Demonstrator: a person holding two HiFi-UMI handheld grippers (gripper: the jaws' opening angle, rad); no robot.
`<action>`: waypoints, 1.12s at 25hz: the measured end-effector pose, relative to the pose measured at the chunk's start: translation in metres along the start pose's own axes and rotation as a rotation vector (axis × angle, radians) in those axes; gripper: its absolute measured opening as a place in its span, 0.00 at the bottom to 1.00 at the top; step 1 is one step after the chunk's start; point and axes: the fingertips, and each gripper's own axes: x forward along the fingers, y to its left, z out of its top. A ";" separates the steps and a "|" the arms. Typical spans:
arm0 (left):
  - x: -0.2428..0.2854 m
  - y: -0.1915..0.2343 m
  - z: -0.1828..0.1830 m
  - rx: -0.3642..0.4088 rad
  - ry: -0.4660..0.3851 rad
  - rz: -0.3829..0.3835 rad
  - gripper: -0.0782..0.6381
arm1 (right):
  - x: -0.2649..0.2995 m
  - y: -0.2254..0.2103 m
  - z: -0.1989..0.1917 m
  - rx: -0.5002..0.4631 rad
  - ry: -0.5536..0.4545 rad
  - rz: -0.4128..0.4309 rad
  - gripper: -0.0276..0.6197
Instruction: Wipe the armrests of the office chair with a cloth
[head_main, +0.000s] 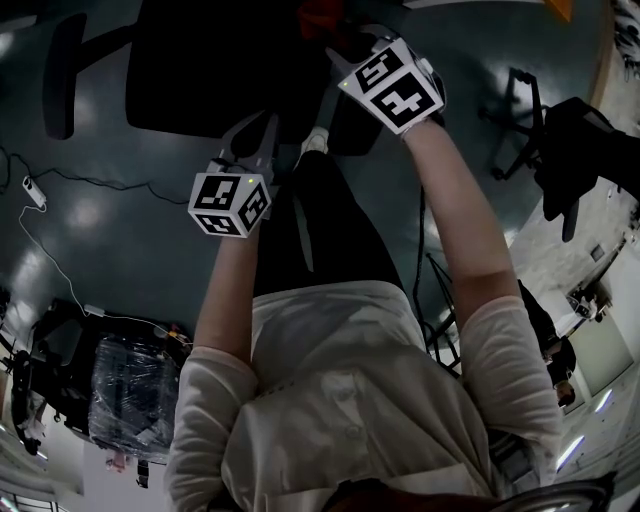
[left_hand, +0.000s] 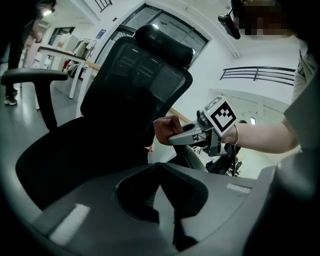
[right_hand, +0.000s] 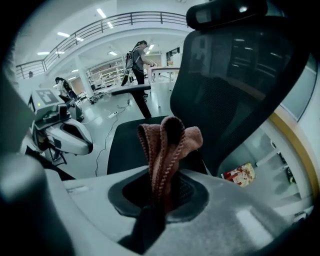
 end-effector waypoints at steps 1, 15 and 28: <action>-0.003 0.000 -0.002 0.002 0.002 -0.003 0.13 | 0.000 0.008 -0.002 -0.014 0.014 0.007 0.12; -0.060 0.001 -0.014 0.052 0.014 -0.061 0.13 | -0.006 0.095 -0.018 0.005 0.058 0.004 0.12; -0.110 0.015 -0.036 0.075 0.038 -0.112 0.13 | -0.005 0.168 -0.042 -0.101 0.176 -0.074 0.12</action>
